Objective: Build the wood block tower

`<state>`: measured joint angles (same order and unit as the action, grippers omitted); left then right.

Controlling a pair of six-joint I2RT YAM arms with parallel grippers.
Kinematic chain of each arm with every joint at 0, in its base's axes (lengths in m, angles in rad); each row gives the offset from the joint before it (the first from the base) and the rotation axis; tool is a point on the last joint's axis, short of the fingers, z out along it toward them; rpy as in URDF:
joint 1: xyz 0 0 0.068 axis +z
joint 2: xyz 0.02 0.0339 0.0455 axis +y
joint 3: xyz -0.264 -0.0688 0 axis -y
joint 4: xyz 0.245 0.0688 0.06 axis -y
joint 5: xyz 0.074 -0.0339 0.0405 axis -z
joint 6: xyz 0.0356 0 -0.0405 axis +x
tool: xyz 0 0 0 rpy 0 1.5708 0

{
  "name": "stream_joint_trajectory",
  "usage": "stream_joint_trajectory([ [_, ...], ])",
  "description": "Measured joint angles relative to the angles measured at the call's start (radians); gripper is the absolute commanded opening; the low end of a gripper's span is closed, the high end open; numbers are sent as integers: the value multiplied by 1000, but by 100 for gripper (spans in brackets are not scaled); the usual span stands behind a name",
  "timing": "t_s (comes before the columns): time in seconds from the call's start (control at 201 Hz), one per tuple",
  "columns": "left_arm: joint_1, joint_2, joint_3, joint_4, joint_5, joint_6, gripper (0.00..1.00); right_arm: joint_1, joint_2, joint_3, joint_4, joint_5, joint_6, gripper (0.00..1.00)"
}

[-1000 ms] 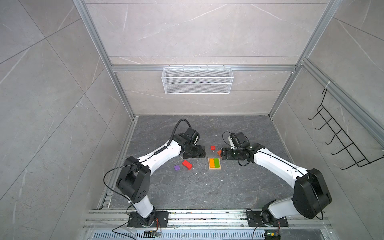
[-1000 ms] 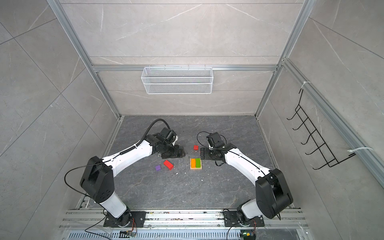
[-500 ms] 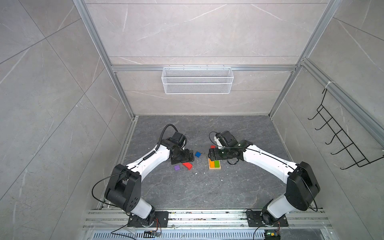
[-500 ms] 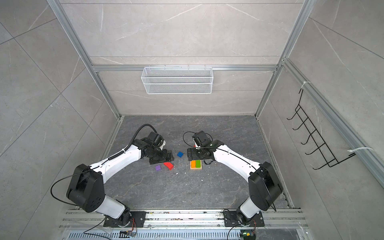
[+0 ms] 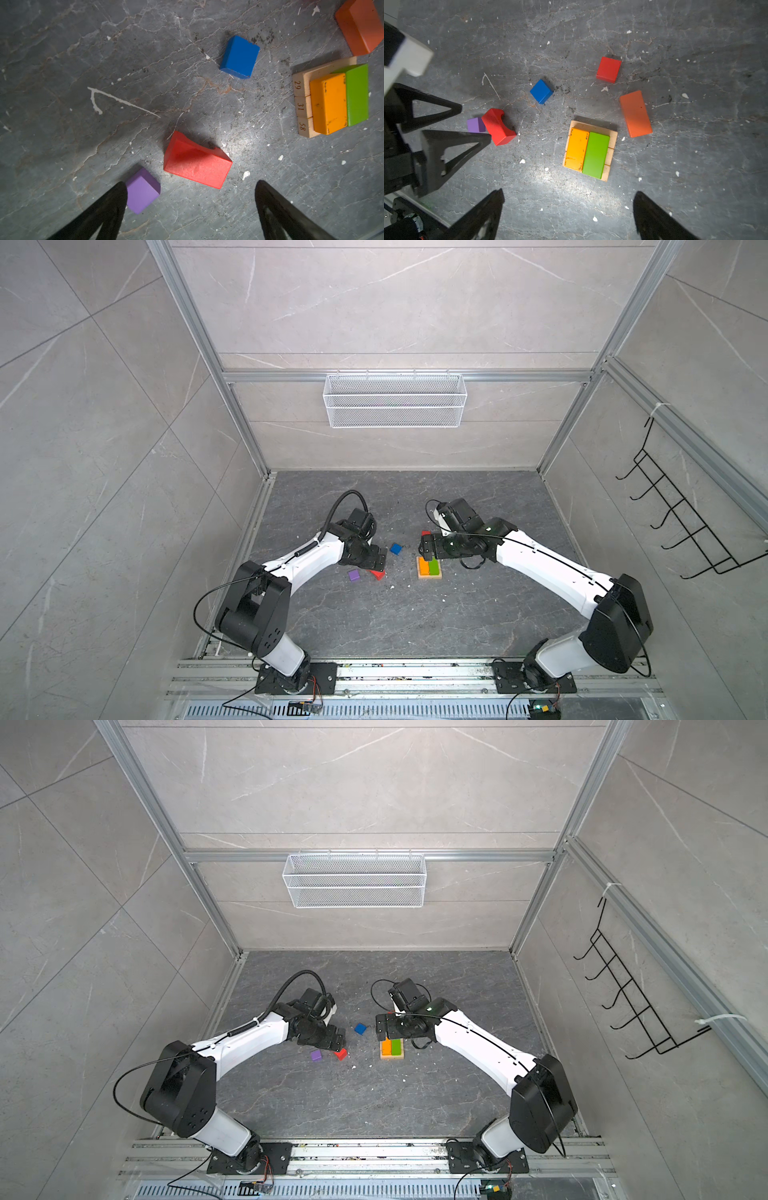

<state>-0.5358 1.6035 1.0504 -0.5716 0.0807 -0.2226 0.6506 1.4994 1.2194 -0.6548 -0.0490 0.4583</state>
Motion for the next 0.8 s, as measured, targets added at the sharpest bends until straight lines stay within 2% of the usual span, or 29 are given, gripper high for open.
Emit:
stream_joint_trajectory([
  [0.254,-23,59,0,8,-2,119,94,0,-10,0,-7,0,10,99],
  [0.548,-43,98,0,23,-1,164,90,0,-11,0,-22,0,14,99],
  [0.722,-43,115,0,27,0,167,84,0,-18,0,-23,0,17,99],
  [0.797,-43,127,2,27,0,166,78,0,-22,0,-24,0,17,99],
])
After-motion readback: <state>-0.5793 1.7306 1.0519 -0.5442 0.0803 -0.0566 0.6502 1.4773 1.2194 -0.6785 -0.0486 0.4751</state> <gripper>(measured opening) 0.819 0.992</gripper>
